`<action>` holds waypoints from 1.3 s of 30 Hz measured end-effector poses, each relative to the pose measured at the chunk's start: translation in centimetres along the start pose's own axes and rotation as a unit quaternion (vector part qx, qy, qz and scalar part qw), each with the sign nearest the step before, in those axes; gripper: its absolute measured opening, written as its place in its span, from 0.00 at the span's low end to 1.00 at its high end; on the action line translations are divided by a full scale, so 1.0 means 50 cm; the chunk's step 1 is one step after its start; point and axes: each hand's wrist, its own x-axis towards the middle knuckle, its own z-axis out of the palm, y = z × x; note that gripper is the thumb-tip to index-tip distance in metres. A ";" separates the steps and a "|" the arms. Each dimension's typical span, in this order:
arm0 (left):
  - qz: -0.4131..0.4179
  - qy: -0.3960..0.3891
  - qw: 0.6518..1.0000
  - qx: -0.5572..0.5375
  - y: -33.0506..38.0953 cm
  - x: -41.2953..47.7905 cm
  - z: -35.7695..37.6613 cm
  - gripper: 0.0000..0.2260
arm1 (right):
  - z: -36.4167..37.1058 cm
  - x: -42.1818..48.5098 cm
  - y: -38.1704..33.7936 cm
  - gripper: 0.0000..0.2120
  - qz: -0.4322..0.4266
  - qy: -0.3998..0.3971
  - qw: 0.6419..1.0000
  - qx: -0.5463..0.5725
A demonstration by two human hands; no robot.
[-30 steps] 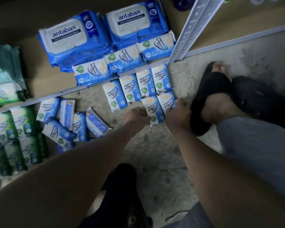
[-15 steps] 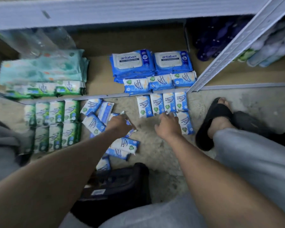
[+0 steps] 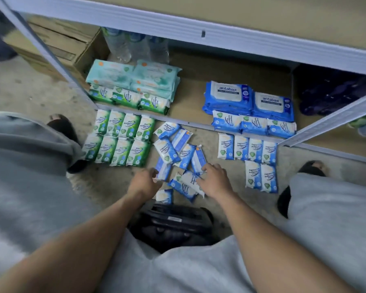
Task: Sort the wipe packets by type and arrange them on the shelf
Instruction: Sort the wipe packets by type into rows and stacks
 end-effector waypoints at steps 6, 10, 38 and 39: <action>-0.014 -0.026 0.998 -0.050 -0.016 0.019 0.012 0.22 | 0.033 0.006 -0.029 0.21 0.003 -0.025 1.000 -0.012; -0.028 -0.048 0.997 -0.061 -0.049 0.034 0.023 0.22 | 0.061 0.022 -0.022 0.21 0.014 -0.037 0.999 -0.009; -0.076 -0.088 0.993 0.012 -0.109 0.146 0.176 0.15 | 0.196 0.162 0.060 0.22 0.067 -0.039 0.997 -0.004; -0.072 -0.092 0.993 0.006 -0.111 0.149 0.178 0.16 | 0.198 0.163 0.059 0.25 0.070 -0.040 0.997 -0.004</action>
